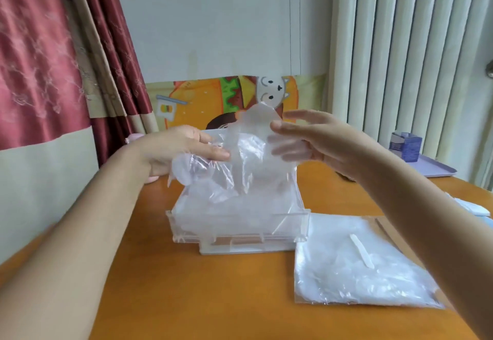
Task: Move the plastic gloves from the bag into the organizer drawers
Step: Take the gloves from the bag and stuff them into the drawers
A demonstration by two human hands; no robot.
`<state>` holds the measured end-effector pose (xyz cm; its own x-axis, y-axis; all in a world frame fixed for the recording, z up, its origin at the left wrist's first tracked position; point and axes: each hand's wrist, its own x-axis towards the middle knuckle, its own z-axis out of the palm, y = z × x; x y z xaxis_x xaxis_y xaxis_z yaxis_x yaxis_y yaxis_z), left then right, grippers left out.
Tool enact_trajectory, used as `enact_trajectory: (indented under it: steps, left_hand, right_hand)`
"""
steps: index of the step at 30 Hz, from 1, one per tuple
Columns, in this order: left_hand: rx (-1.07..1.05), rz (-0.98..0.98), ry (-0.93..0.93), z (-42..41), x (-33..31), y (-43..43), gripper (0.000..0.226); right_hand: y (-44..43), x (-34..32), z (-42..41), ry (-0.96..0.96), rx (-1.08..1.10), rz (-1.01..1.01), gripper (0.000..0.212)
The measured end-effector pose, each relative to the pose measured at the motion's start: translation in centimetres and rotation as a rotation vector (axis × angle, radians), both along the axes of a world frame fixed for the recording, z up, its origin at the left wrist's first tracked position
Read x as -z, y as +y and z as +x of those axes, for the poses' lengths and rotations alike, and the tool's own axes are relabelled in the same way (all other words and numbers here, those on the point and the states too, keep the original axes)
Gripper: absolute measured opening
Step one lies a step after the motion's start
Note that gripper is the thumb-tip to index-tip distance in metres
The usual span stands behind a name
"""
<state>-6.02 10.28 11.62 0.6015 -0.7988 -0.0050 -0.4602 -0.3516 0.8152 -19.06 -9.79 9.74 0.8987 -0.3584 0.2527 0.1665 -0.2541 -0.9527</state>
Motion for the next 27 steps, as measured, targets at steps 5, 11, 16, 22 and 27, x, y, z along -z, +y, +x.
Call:
enact_trajectory:
  steps: [5, 11, 16, 22, 27]
  left_hand:
    - [0.031, 0.358, -0.123, 2.6, -0.8, -0.2, 0.027]
    - [-0.006, 0.431, -0.279, 4.1, 0.0, -1.7, 0.019]
    - [-0.227, 0.446, -0.561, 5.1, 0.6, -1.3, 0.014]
    - [-0.337, 0.111, -0.966, 0.5, 1.7, -0.9, 0.013]
    - [-0.084, 0.0, -0.755, -2.3, 4.1, -2.0, 0.008]
  right_hand:
    - [1.2, 0.9, 1.5, -0.008, -0.047, -0.306, 0.065]
    - [1.7, 3.2, 3.5, 0.088, -0.008, -0.779, 0.022]
    - [1.6, 4.9, 3.8, 0.159, 0.123, -0.865, 0.019]
    - [2.5, 5.7, 4.4, 0.235, 0.145, -0.957, 0.026]
    - [2.4, 6.0, 5.0, 0.334, 0.078, -0.997, 0.037]
